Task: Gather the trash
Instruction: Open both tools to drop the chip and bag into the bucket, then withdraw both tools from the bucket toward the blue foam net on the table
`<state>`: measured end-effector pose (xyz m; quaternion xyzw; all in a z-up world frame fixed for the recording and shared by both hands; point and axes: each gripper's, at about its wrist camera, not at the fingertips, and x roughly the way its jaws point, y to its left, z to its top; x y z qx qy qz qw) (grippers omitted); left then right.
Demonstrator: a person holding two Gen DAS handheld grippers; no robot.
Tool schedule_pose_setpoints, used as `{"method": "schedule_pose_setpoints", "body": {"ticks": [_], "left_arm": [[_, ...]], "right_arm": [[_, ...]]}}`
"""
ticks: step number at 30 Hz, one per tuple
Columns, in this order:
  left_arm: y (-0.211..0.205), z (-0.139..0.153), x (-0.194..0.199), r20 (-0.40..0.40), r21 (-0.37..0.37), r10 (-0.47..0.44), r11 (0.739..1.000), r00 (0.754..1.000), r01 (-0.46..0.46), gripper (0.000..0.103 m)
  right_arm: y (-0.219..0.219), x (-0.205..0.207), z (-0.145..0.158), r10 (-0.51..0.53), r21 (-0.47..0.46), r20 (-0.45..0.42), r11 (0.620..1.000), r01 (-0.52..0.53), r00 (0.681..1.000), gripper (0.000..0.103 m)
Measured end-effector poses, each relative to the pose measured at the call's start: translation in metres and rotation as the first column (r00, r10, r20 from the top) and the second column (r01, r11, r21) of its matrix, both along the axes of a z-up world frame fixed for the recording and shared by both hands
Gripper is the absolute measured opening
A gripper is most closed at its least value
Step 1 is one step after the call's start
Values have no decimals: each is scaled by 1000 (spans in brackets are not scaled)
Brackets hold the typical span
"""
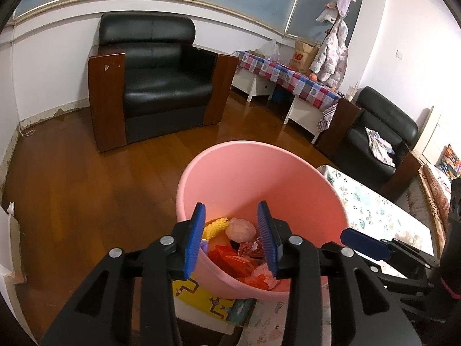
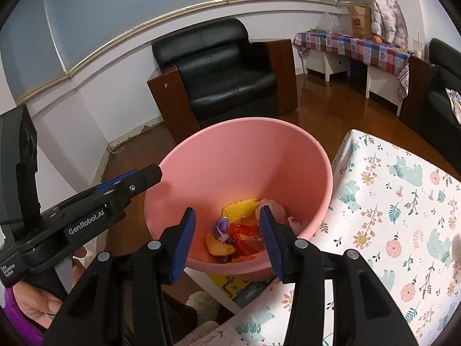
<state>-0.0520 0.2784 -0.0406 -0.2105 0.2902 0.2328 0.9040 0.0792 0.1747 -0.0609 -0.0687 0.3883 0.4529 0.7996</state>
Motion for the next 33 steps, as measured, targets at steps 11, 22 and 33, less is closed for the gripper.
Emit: {"method": "schedule_pose_setpoints", "body": {"ticks": [11,22,33], "left_arm": [[-16,13,-4,12,26,-12,1000,1000,12,38],[-35,21,-4,14,29,-31,999,999,30,38],[-57,28,1,8,55,-75,996,997,74,38]], "right_arm": [[-26,-11,14,-25,21,27,999,24,999,46],[-71,-14,23,-76,45,19,996,75,997,46],[-113,-13,24,-93,55,-1,994,92,996,46]]}}
